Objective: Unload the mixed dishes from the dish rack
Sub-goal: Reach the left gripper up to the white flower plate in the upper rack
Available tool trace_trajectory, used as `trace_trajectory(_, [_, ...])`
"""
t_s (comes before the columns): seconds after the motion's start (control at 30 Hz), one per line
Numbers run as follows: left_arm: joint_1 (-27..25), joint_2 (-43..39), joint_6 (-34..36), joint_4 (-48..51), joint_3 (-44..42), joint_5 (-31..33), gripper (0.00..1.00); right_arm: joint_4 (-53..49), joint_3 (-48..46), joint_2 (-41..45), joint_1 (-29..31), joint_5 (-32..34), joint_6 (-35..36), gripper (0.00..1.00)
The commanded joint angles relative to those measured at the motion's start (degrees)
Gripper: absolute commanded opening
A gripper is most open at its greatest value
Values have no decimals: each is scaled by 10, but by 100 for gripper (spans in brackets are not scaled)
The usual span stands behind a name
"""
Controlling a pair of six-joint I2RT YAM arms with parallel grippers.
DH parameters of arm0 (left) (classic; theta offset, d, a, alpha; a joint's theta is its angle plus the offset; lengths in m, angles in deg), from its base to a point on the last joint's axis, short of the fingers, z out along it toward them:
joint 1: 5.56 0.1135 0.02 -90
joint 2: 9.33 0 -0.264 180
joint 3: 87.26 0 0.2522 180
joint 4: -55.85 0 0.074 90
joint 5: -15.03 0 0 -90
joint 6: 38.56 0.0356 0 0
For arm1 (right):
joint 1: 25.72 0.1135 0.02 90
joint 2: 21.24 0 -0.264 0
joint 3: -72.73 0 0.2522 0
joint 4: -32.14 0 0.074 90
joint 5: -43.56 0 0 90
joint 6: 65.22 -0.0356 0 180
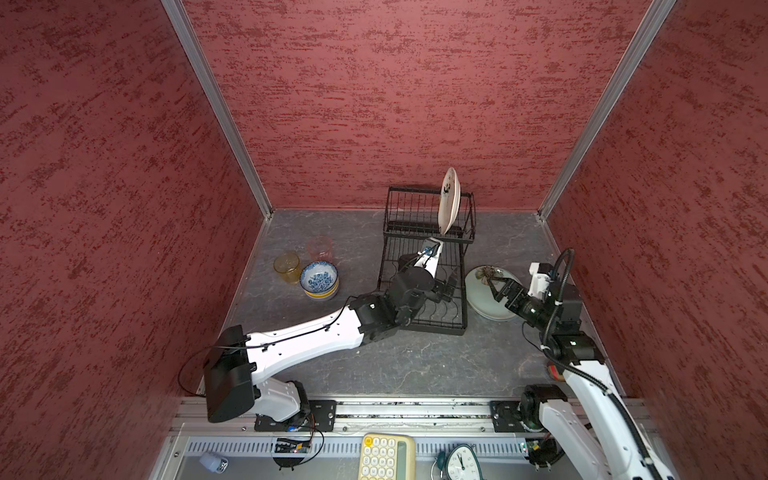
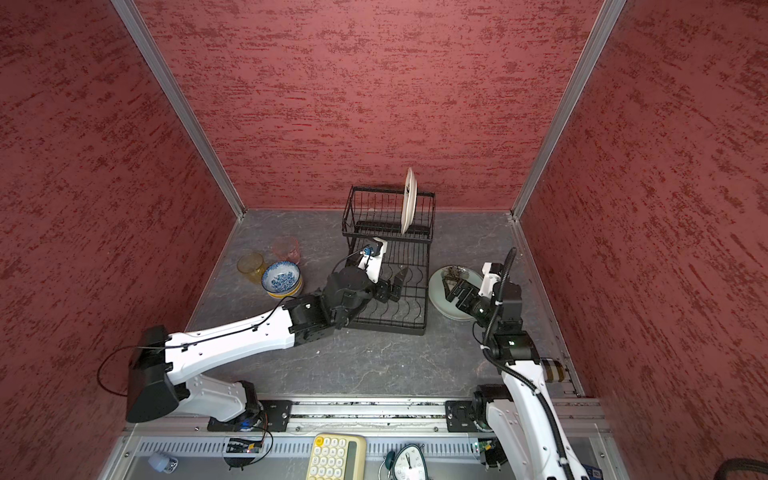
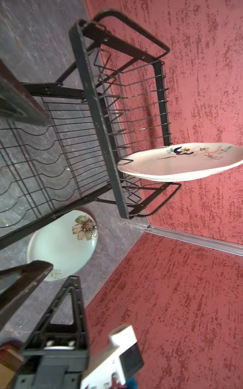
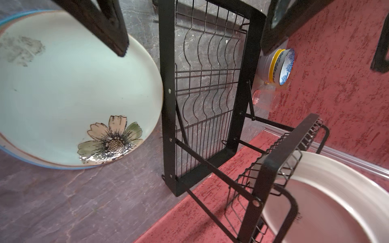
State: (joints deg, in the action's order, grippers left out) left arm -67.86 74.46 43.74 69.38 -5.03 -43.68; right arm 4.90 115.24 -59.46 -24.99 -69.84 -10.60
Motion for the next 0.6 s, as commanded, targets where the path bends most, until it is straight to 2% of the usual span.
trace_trajectory(0.0, [5,36,10,-9,42,16,100,29,-13,26,6,-26,-6,99])
trace_trajectory(0.23, [30,120,29,-14,150,17,100,29,-35,47,6,-52,-4,99])
trace_trajectory(0.57, [73,192,33,-25,220,8,100,10,-43,91,6,-42,14,99])
